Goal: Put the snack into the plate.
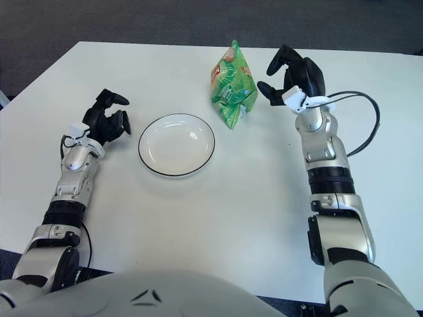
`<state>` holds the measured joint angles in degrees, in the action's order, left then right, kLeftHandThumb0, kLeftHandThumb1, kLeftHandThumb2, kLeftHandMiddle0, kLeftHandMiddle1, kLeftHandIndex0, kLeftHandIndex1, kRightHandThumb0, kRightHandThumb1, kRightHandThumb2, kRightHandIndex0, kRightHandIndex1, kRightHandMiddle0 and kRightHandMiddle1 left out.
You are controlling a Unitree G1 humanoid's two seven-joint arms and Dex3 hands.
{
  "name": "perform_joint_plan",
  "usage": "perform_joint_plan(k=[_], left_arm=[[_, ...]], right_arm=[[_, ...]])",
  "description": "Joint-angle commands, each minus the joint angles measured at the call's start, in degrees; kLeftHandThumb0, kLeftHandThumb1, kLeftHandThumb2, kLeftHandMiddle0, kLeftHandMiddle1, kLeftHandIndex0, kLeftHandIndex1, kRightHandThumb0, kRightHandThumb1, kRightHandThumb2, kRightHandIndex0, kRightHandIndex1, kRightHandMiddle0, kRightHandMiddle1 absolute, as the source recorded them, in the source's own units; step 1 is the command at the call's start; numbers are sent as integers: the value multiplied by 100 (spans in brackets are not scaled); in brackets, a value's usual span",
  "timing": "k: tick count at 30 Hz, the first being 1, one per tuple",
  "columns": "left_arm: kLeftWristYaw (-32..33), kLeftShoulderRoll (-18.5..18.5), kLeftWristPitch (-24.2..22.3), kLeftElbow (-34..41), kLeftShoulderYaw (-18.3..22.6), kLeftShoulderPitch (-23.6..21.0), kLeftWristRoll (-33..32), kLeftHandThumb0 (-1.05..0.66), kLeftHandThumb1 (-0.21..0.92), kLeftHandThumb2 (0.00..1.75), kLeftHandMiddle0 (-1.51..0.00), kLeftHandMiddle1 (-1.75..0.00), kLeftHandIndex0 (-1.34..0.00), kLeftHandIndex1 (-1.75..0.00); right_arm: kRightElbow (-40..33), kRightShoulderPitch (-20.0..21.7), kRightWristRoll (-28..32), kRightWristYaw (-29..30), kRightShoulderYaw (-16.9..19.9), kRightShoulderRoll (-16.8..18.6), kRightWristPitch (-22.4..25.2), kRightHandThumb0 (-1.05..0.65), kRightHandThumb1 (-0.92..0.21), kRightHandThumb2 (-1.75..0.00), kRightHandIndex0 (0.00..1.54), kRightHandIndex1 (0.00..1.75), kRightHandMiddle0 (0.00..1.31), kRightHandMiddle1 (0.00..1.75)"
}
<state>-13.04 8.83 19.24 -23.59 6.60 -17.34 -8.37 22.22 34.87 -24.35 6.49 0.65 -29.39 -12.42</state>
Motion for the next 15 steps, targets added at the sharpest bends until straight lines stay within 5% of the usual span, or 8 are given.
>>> perform_joint_plan(k=[1,15], left_arm=[[-43,-196,101,-388,-22,500,-18,-37,76,75,-104,-175,-30,-175],[-4,-174,61,-361,-35,513,21,-38,72,80,-108,-175,-32,-175]], right_arm=[[211,261,-136,99,-108,-98,-181,-42,-54,-104,101,175,44,175],[299,1139,-1266,612,-762,-262,-185,-41,-55,-102,69,162,43,175]])
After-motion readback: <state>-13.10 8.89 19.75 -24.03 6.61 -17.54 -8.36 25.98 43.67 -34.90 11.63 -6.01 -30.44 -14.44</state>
